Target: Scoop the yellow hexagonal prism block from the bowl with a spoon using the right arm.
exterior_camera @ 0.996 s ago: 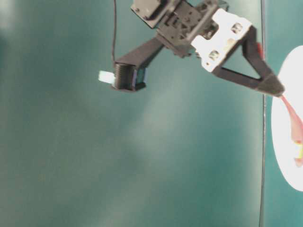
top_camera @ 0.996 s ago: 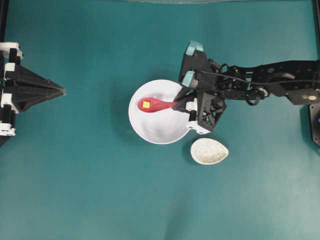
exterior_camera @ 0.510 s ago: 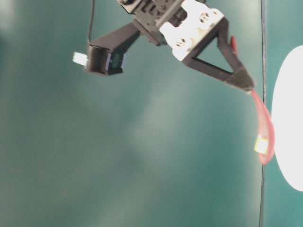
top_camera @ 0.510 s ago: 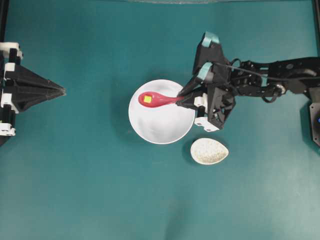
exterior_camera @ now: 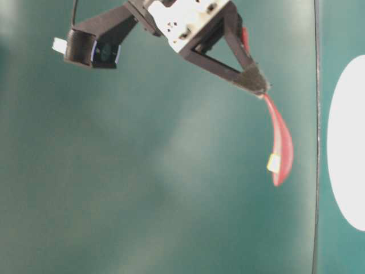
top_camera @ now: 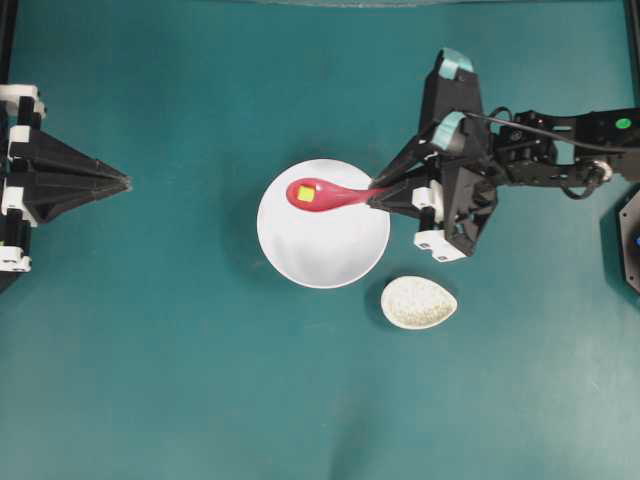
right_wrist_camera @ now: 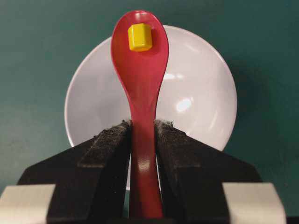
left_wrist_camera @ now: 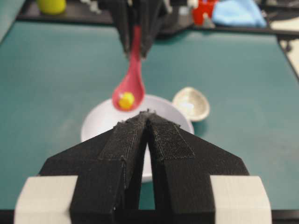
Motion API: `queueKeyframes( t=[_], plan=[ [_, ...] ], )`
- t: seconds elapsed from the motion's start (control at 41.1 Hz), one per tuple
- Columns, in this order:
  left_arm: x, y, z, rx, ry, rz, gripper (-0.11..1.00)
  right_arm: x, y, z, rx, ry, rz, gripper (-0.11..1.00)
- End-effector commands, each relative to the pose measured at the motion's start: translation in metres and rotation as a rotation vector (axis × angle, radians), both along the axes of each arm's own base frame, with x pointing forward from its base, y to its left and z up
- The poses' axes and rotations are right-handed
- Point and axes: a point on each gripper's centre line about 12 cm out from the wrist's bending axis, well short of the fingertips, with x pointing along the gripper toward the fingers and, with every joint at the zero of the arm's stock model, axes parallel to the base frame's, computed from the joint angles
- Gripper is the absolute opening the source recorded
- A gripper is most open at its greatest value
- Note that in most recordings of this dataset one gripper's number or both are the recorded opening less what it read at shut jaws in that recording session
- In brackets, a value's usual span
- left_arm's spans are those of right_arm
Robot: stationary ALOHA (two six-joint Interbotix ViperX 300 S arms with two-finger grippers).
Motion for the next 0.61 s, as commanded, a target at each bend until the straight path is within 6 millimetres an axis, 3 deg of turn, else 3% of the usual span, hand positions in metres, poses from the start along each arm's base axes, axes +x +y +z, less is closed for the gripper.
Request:
queueKeyframes(
  t=[0.0, 0.583],
  plan=[
    [0.003, 0.000, 0.012, 0.002, -0.029, 0.001, 0.04, -0.004, 0.001, 0.016, -0.007, -0.049, 0.003, 0.24],
    [0.003, 0.000, 0.012, -0.002, -0.029, 0.002, 0.03, -0.021, 0.003, 0.037, -0.020, -0.114, 0.006, 0.24]
  ],
)
